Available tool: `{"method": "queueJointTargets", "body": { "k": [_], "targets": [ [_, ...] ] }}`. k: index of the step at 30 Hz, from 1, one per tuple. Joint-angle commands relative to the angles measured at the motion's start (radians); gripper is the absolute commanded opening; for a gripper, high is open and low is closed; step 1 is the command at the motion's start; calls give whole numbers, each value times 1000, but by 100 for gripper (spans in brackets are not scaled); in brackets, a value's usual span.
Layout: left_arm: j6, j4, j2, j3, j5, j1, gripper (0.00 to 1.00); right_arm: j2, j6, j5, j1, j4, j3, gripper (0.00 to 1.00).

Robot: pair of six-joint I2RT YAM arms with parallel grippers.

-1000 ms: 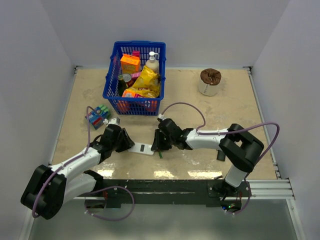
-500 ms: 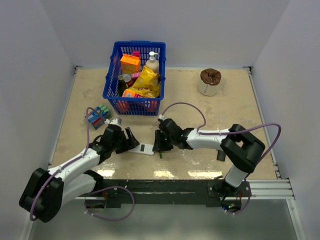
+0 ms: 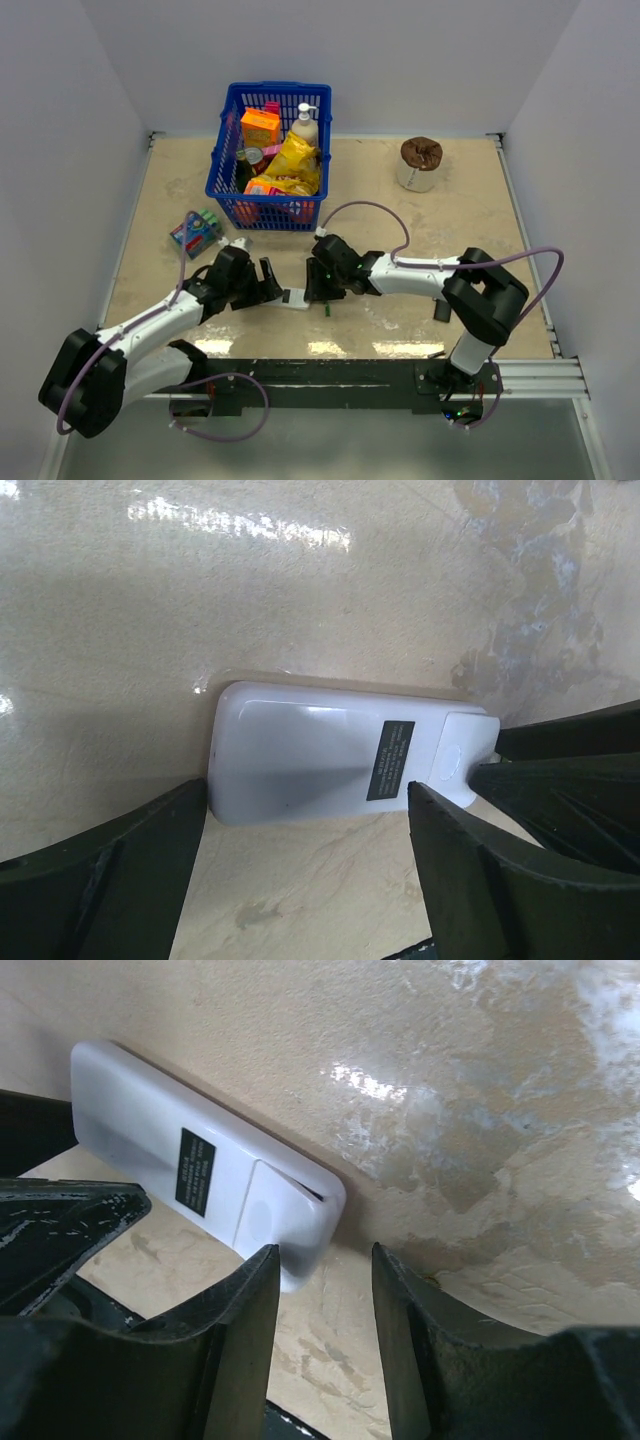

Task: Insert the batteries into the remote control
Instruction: Adjust the remote control at the center of the board.

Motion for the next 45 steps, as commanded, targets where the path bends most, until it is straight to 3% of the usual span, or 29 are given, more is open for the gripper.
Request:
{"method": "queueJointTargets", "body": {
  "k": [1,6,20,24,32,35,39,45],
  "targets": [
    [32,-89,61,-19,30,-18,85,30,27,28,22,-3,53,44],
    [38,-84,66,-27,14,-19,78,42,47,30,23,12,27,36],
    [25,-47,124,-67,27,-19,70,62,119,110,23,-50,-29,39],
    [19,-47,121,-64,20,-19,68,83,96,146,23,-109,-41,27],
    [16,-59,113,-53,7,-19,68,127,5,182,23,-169,-32,19],
    [48,-110,75,-13,-19,-19,78,137,-30,180,23,-181,-18,19],
    [154,-115,-20,45,-20,-29,100,137,-80,183,22,-182,10,19],
    [174,-124,15,119,-37,-35,100,145,-157,174,22,-195,85,19]
  ]
}}
